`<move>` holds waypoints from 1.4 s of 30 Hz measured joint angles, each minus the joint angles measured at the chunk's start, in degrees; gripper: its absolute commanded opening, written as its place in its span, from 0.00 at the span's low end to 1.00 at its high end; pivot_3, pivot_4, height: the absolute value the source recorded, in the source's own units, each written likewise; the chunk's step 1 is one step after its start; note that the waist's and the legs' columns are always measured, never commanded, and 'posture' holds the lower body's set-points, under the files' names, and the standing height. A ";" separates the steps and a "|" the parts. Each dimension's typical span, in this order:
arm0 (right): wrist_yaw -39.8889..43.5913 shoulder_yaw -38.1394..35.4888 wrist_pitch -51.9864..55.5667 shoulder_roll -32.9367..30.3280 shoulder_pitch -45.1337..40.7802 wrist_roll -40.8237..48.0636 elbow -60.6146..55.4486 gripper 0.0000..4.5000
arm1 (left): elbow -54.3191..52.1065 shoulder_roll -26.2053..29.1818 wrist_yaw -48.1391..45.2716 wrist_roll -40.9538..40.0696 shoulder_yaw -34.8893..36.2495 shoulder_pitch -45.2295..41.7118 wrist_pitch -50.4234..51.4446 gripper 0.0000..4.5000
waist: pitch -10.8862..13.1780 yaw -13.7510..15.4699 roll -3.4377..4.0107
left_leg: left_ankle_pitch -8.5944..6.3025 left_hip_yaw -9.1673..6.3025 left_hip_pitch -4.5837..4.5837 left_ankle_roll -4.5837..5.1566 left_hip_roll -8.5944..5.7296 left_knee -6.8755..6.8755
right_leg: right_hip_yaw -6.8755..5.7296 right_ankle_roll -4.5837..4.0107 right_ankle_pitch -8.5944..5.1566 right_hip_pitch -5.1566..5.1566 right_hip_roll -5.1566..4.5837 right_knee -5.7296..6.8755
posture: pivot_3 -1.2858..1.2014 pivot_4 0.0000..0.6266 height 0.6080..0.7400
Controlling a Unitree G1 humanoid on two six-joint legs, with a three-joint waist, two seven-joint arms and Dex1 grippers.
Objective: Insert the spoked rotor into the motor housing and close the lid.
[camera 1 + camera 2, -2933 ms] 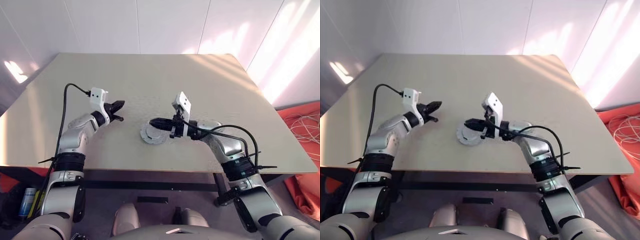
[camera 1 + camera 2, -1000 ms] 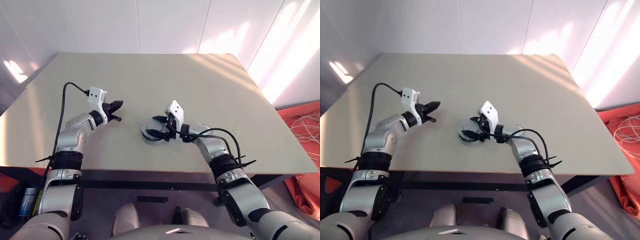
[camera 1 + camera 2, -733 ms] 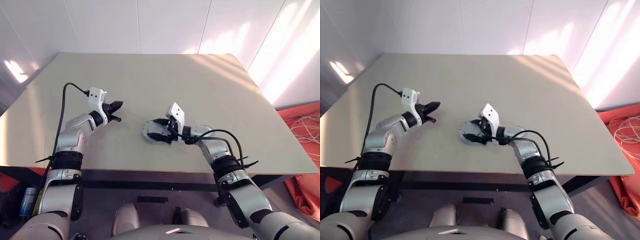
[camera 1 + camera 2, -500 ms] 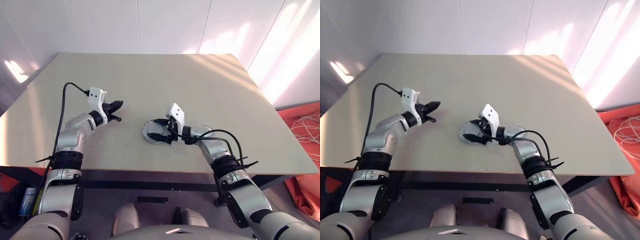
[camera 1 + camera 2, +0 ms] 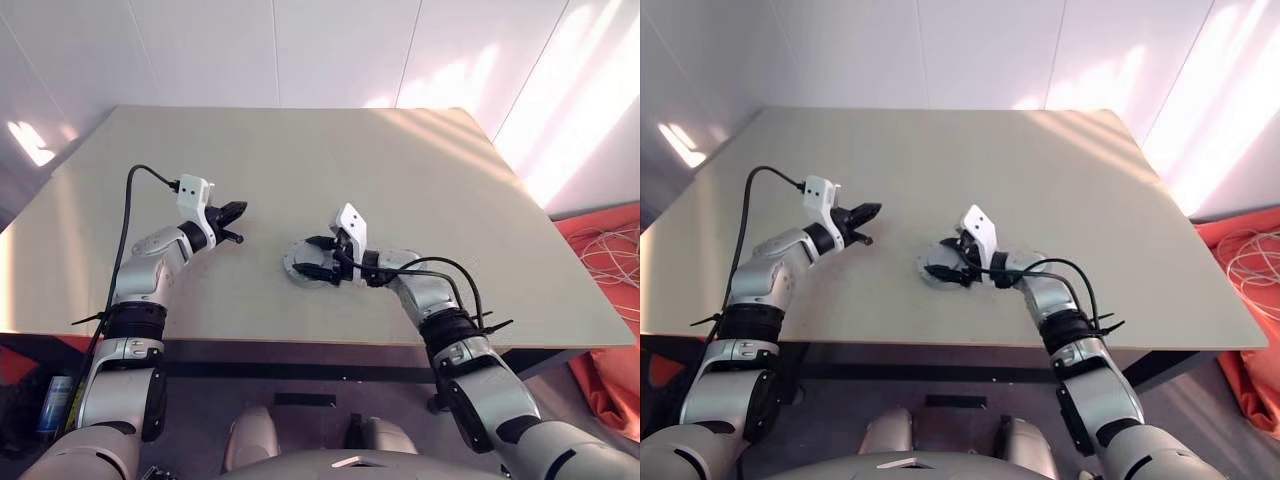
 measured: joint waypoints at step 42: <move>1.10 -0.50 0.51 -0.16 -0.53 0.05 -0.24 0.70 | -1.25 -0.25 0.65 -0.06 -0.14 0.11 0.40 0.00 | 0.00 -1.04 0.00 | -0.07 0.02 -0.12 0.11 -0.03 -0.10 | 0.00 -0.02 -0.01 -0.04 -0.01 -0.17 | 0.52 0.00 1.00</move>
